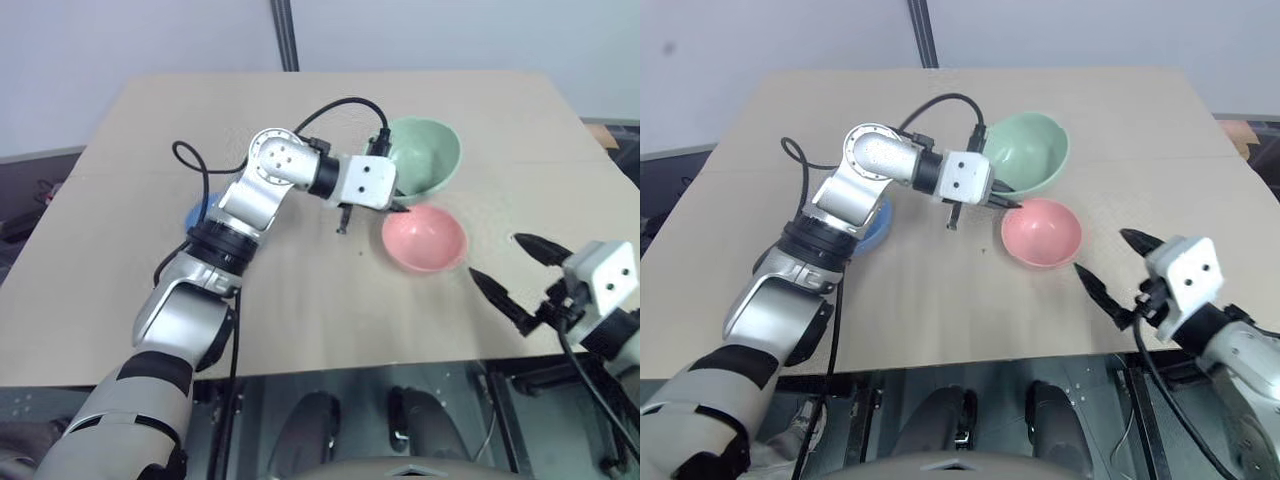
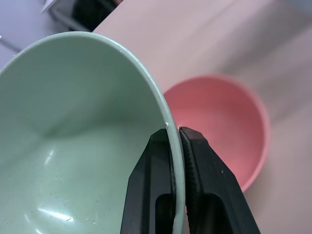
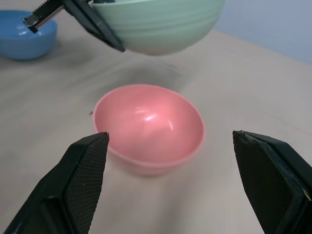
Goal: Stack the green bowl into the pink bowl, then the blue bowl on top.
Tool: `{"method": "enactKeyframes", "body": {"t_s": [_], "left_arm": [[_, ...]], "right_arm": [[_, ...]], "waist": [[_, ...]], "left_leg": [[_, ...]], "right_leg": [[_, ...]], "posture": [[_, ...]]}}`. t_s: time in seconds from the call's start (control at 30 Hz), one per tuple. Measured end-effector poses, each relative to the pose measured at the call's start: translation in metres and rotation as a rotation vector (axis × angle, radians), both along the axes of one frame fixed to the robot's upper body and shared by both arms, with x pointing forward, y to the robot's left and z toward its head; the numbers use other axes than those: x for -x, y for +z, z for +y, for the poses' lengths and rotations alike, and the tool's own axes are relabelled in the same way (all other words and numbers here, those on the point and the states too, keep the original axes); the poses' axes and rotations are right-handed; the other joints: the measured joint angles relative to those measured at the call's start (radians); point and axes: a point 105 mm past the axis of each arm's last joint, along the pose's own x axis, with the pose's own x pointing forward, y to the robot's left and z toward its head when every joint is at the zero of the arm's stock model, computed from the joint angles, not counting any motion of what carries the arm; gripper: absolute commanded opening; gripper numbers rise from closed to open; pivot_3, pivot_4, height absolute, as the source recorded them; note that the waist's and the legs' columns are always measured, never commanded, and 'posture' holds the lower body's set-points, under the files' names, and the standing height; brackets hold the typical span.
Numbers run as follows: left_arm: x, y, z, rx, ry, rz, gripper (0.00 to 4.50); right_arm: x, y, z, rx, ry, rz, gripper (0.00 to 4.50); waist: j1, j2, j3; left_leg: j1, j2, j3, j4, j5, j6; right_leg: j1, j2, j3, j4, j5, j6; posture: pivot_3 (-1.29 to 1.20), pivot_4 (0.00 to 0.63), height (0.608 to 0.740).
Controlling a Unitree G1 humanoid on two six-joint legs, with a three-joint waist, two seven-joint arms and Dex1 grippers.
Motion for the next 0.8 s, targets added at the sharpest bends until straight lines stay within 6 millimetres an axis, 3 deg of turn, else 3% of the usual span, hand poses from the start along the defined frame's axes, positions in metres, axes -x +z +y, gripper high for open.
{"method": "enactKeyframes", "body": {"t_s": [0.03,0.13,0.23,0.27,0.4,0.5,0.57,0.63,0.8], "left_arm": [[0.003,-0.005,-0.002,-0.010,-0.024,0.015,0.86],[0.013,-0.019,-0.009,-0.040,-0.083,0.059,2.03],[0.015,-0.020,-0.009,-0.037,-0.101,0.082,3.59],[0.015,-0.018,-0.009,-0.025,-0.094,0.087,3.89],[0.006,-0.003,0.001,0.055,0.033,0.095,3.89],[-0.009,0.012,0.044,0.106,0.304,0.065,3.89],[-0.011,0.012,0.069,0.100,0.452,0.061,3.89],[-0.007,0.008,0.098,0.059,0.621,0.045,3.89],[0.017,0.000,0.145,-0.044,0.922,-0.019,3.89]], "right_arm": [[0.002,-0.001,-0.002,0.004,-0.007,0.001,4.27],[0.005,-0.001,-0.003,0.007,-0.011,-0.010,4.27],[0.005,0.001,-0.001,0.007,-0.014,-0.028,4.27],[0.004,0.001,0.001,0.005,-0.005,-0.028,4.27],[0.000,0.004,0.018,0.003,0.076,-0.048,4.27],[-0.006,0.008,0.038,0.007,0.194,-0.063,4.27],[-0.010,0.009,0.045,0.015,0.245,-0.063,4.27],[-0.016,0.011,0.055,0.017,0.325,-0.065,4.27],[-0.026,0.016,0.074,0.009,0.535,-0.036,4.27]], "waist": [[-0.001,0.000,0.000],[-0.002,0.000,0.000],[-0.002,0.000,0.000],[-0.002,0.000,0.000],[-0.006,0.000,0.000],[-0.024,0.000,0.000],[-0.028,0.000,0.000],[-0.028,0.000,0.001],[-0.022,-0.002,0.002]], "left_leg": [[0.001,0.000,0.000,0.000,0.000,0.000],[0.003,0.001,0.001,0.000,0.000,0.000],[0.003,0.001,0.001,0.000,0.000,0.000],[0.003,0.001,0.001,0.000,0.000,0.000],[0.003,0.001,0.001,0.000,0.000,0.000],[0.004,0.002,0.001,0.000,0.000,0.000],[0.004,0.002,0.001,-0.001,0.000,0.000],[0.004,0.002,0.001,-0.001,0.000,0.000],[0.003,0.002,0.000,-0.001,0.000,0.000]], "right_leg": [[0.000,0.000,0.001,0.000,0.000,0.000],[0.001,0.001,0.001,0.001,0.000,0.001],[0.001,0.001,0.002,0.001,0.000,0.001],[0.001,0.001,0.002,0.001,0.000,0.001],[0.001,0.001,0.003,0.001,0.000,0.001],[0.001,0.002,0.002,0.002,0.000,0.001],[0.001,0.002,0.002,0.002,0.000,0.001],[0.001,0.002,0.002,0.002,0.000,0.001],[0.002,0.001,0.001,0.000,0.000,0.001]], "posture": [[0.00,0.150,0.740],[0.00,0.150,0.740],[0.00,0.150,0.740],[0.00,0.150,0.740],[0.00,0.150,0.740],[0.00,0.150,0.740],[0.00,0.150,0.740],[0.00,0.150,0.740],[0.00,0.150,0.740]]}}
